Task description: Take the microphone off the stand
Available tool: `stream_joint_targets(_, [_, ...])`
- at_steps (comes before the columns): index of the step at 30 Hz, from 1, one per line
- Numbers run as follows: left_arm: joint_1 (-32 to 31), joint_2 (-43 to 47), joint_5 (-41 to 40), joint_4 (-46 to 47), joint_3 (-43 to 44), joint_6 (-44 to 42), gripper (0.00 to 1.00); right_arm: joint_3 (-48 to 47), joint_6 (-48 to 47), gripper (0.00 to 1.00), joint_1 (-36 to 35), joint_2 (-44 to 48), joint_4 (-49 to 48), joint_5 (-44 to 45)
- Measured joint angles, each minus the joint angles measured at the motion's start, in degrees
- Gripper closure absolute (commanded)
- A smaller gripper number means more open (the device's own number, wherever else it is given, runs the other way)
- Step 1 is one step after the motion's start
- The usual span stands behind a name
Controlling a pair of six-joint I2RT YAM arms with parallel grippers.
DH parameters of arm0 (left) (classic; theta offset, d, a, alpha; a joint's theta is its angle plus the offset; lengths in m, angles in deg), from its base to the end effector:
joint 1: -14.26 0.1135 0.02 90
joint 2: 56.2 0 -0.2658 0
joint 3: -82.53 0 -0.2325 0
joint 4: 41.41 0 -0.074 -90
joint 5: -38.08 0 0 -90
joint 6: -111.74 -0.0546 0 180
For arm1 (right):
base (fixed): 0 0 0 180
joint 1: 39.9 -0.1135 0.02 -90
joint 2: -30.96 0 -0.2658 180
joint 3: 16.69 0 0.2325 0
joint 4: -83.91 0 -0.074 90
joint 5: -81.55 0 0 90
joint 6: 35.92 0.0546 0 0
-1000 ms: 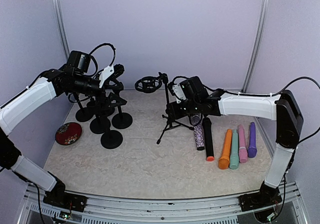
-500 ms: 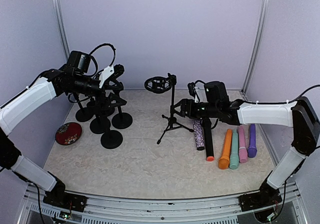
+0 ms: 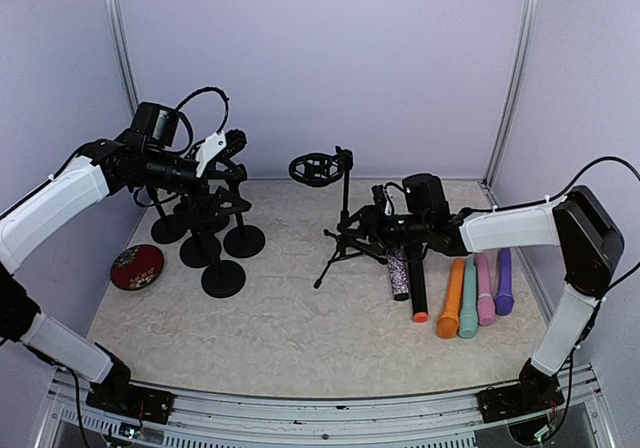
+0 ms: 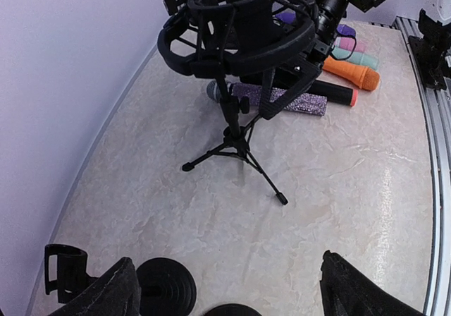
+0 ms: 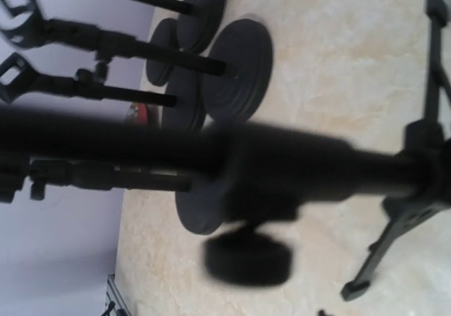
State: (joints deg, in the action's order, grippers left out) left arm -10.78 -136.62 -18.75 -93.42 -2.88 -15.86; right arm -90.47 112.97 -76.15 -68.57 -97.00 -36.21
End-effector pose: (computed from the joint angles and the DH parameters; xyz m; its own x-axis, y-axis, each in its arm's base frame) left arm 0.2553 -0.1522 0.3591 0.0147 0.5569 -0.8305 0.9300 0.2975 0.2159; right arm 0.2950 0.2478 0.2232 -0.9149 0.2687 -0.3014 -0.1564 0.4523 0.8781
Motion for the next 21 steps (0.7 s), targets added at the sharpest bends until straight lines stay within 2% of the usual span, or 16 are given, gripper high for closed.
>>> stream_joint_targets(5, [-0.1,2.2,-0.9,-0.5,-3.4,-0.6,0.17,-0.7,1.7,0.55,1.7,-2.4,-1.2,-1.8])
stream_joint_targets(14, [-1.4,5.1,-4.5,-1.3,-15.1,-3.0,0.19,-3.5,2.6,0.60,3.0,-4.9,-3.5,-5.1])
stream_joint_targets(17, [-1.4,5.7,-5.7,-1.3,-17.6,-3.4,0.19,-3.7,2.7,0.68,3.0,-5.3,-4.0,-5.9])
stream_joint_targets(21, [-1.4,7.9,-7.4,-0.9,-22.0,-3.9,0.19,-3.7,2.9,0.86,3.0,-5.6,-4.0,-6.1])
